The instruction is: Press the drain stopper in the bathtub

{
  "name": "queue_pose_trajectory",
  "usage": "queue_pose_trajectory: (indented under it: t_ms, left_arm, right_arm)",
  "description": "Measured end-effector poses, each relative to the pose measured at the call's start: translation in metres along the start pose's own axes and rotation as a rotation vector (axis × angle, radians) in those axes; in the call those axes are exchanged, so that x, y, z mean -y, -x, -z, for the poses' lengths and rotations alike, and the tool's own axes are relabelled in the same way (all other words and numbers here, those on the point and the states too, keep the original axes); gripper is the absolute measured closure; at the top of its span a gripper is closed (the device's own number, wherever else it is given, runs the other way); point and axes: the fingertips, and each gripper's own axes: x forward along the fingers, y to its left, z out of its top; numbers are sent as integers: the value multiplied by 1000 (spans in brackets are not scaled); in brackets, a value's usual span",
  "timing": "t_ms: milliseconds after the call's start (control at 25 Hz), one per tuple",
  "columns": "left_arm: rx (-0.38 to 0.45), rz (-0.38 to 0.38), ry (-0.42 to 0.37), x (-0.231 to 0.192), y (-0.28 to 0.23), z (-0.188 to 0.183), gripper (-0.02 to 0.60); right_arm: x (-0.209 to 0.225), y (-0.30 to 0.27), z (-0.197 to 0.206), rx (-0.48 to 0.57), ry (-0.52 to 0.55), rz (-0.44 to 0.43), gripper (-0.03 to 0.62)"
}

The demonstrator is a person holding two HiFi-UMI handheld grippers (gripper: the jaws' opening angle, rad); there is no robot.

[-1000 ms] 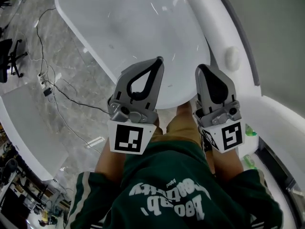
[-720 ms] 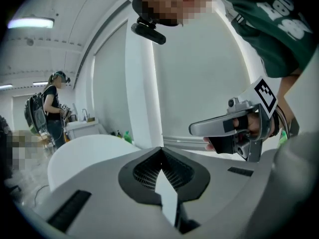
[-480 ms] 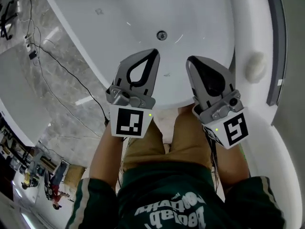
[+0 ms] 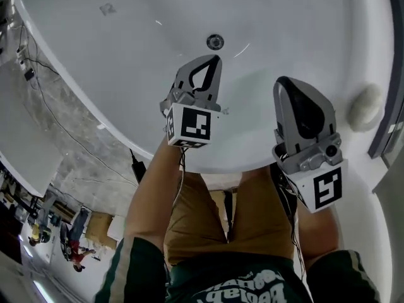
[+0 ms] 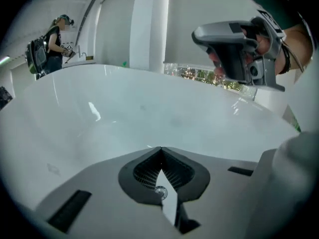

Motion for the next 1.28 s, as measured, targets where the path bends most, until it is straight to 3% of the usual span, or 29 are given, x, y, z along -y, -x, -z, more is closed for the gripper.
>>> queue_pose_trajectory:
  t_ms: [240,520,760,1280]
  left_arm:
    - [-158,63,-22,5,-72,80,577]
    - [-268,55,74,-3,-116,147,577]
    - [-324,0,123,-10,-155,180,577]
    - [-469,53,121,0,-184,223,577]
  right_arm:
    - [20,-7,37,-6,-44,67,582]
    - [37,-13,71,-15,-81,89,582]
    - [48,-16,103,-44,-99,104,582]
    - [57,-32,141,-146,-90,97,582]
